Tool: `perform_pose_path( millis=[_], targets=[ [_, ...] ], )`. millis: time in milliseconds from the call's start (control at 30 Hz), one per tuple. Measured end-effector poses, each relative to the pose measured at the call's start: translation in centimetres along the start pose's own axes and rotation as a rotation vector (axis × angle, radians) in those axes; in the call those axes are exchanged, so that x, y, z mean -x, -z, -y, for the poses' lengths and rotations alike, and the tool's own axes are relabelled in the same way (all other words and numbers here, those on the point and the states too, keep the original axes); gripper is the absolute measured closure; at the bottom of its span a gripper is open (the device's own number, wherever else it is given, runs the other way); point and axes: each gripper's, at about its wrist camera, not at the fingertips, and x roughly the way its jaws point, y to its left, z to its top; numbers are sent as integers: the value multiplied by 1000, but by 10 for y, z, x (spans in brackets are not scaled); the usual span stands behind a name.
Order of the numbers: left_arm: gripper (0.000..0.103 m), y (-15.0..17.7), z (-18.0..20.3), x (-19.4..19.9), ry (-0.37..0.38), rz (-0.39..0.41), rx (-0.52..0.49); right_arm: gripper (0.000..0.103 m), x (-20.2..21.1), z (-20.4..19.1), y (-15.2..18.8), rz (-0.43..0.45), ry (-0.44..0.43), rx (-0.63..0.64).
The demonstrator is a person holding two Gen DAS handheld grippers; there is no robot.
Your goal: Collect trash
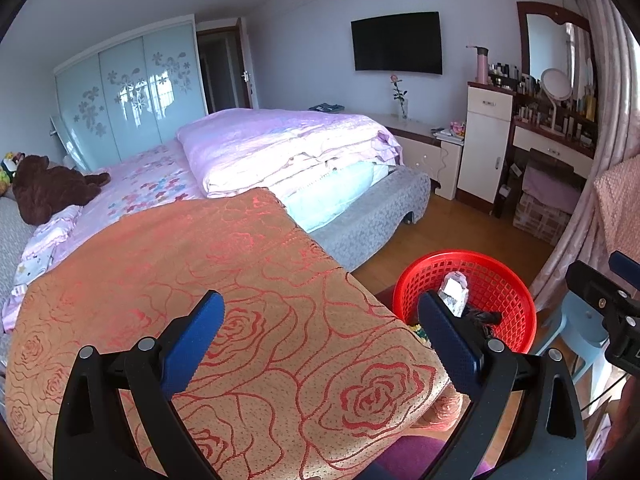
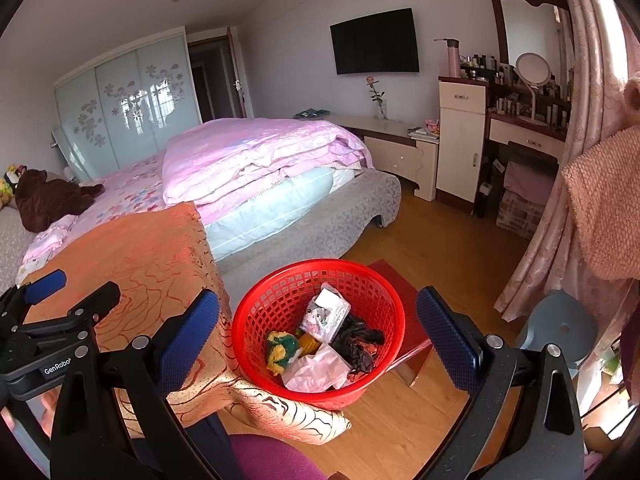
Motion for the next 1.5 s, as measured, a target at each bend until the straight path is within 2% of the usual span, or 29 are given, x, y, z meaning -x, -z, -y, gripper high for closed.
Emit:
perform_pose_path(
  millis=[1500],
  targets=[
    [9, 3, -2, -1, 1, -14, 12, 7, -9, -4, 3, -21, -12, 7]
  ],
)
